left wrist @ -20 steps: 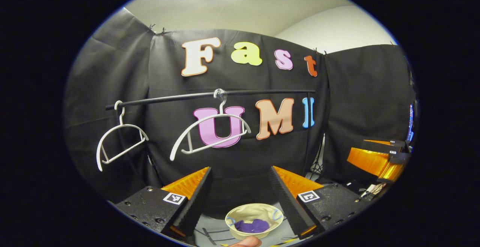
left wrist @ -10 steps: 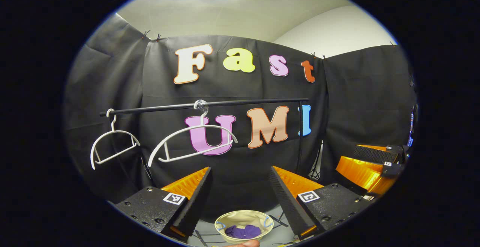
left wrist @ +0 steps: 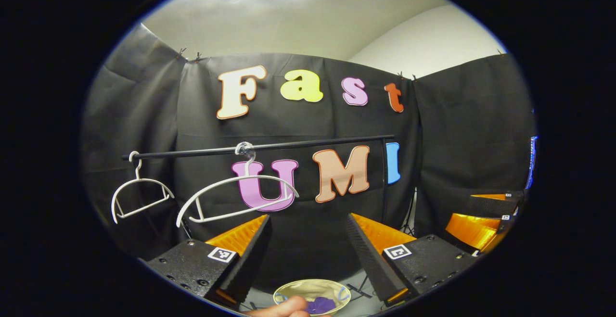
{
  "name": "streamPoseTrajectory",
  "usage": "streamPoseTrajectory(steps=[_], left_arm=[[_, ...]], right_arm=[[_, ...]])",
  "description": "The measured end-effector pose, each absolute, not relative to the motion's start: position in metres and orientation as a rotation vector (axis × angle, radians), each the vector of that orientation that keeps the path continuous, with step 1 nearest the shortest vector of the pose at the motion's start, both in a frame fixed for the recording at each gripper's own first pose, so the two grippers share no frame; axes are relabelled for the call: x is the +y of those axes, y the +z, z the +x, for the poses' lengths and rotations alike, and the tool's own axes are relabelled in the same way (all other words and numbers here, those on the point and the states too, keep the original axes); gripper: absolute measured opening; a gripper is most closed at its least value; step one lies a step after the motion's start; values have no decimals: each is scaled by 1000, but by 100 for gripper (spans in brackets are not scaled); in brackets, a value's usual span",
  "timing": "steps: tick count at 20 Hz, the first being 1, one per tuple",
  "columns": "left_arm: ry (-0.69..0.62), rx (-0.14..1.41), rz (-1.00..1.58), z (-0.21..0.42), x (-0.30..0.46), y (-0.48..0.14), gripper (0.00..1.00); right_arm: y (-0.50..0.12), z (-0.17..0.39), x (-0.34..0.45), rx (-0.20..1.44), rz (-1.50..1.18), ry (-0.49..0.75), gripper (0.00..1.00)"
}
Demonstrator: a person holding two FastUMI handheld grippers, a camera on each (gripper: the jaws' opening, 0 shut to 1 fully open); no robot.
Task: Grasp the clothes on the hanger with both hands and then place them into the laundry hamper below.
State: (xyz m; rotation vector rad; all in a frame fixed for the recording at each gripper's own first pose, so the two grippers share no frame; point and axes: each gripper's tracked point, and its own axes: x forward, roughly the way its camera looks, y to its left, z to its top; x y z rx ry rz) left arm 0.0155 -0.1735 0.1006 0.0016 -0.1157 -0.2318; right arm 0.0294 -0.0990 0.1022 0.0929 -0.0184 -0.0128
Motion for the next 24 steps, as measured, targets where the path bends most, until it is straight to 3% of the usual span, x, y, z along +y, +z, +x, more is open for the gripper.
streamPoseTrajectory(steps=[13,24], left_arm=[[-229,-85,49,27,-160,83,97],[-191,-138,17,34,-192,113,98]], right_arm=[[89,31,-97,22,103,-9,98],[86,28,-132,4,135,18,99]])
